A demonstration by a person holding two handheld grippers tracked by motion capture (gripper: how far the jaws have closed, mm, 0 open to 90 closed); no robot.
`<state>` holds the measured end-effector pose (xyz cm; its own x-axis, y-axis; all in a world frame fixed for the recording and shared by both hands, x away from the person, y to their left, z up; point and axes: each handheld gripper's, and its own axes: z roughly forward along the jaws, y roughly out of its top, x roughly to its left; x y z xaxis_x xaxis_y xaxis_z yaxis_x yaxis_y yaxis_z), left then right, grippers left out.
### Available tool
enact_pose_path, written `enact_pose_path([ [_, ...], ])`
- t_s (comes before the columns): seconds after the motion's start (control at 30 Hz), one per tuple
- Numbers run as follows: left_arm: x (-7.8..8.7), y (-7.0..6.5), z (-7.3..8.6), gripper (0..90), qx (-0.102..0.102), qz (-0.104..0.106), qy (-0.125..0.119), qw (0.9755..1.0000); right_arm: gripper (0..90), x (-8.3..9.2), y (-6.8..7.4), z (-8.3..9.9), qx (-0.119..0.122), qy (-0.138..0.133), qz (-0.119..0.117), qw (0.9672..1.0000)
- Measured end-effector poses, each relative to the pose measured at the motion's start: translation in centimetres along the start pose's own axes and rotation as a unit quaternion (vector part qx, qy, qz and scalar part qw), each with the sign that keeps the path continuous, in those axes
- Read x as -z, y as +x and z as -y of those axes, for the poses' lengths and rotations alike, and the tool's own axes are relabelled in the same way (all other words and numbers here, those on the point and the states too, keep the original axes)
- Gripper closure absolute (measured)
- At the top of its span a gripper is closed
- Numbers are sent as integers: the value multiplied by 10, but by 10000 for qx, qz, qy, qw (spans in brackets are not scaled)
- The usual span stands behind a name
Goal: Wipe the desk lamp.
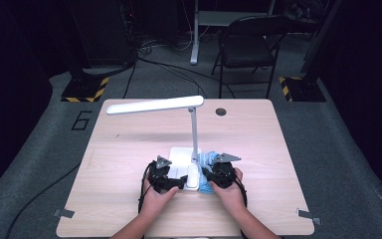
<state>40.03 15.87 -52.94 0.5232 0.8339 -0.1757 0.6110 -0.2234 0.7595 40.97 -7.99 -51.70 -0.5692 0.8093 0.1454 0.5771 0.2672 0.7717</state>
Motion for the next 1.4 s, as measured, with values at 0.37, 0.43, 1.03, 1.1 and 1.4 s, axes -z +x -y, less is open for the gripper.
enact_pose_path([
  [0.37, 0, 0, 0, 36, -15, -9, -5, 10000, 720, 13, 7, 10, 33, 103, -312, 9995],
  [0.43, 0, 1, 0, 36, -68, -21, 7, 10000, 720, 16, 8, 12, 90, 116, -365, 9992],
  [1.03, 0, 2, 0, 43, -54, -6, -7, 10000, 705, 16, 11, 16, 222, 55, -380, 9990],
  [1.1, 0, 2, 0, 43, -54, -6, -6, 10000, 700, 15, 9, 14, 269, 56, -357, 9990],
  [1.4, 0, 2, 0, 44, -54, -5, -7, 10000, 639, 10, 5, 8, 348, 70, -165, 9992],
])
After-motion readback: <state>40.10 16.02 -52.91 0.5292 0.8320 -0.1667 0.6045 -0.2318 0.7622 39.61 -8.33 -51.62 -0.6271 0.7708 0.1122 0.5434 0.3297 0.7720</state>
